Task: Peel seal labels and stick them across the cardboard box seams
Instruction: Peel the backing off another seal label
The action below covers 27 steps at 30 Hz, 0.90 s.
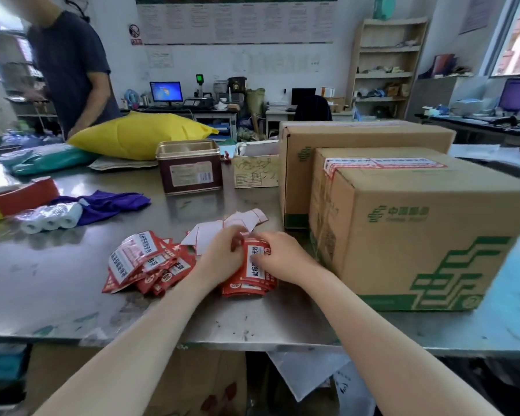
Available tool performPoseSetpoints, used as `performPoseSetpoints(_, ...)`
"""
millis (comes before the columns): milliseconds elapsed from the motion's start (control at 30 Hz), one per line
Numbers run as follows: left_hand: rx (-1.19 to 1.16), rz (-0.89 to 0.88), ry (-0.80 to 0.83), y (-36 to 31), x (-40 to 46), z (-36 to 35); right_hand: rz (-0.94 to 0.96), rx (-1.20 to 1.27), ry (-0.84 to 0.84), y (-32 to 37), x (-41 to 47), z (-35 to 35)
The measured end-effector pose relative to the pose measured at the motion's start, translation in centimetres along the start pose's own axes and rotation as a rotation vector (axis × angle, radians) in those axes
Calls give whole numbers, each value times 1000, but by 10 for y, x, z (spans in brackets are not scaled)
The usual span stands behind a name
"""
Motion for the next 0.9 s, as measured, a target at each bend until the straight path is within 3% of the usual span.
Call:
performPoseSetpoints(100,18,-23,-7,12,3,-4,-30,-3,16,-8,12,-10)
performPoseSetpoints(233,13,-20,-7,21,5,-5,-62,39,-124,-20,11,-15)
performPoseSetpoints(500,55,-48,-25,13,-2,-1,27,325,-297,-20,0,-3)
performPoseSetpoints(733,-293,81,57,5,-17,4,0,659,-517,-26,-5,14)
performPoseSetpoints(900,-562,174,-30,10,-16,10,71,404,-560,-14,-12,18)
Point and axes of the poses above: each hand's wrist, its own x-axis towards the middle knuckle, its own z-axis out of the back of the hand, y = z × x, the point moved 6 cm from there along x, towards the middle knuckle, and after that the axes turned 4 degrees about -x, right-handed, at the moved point
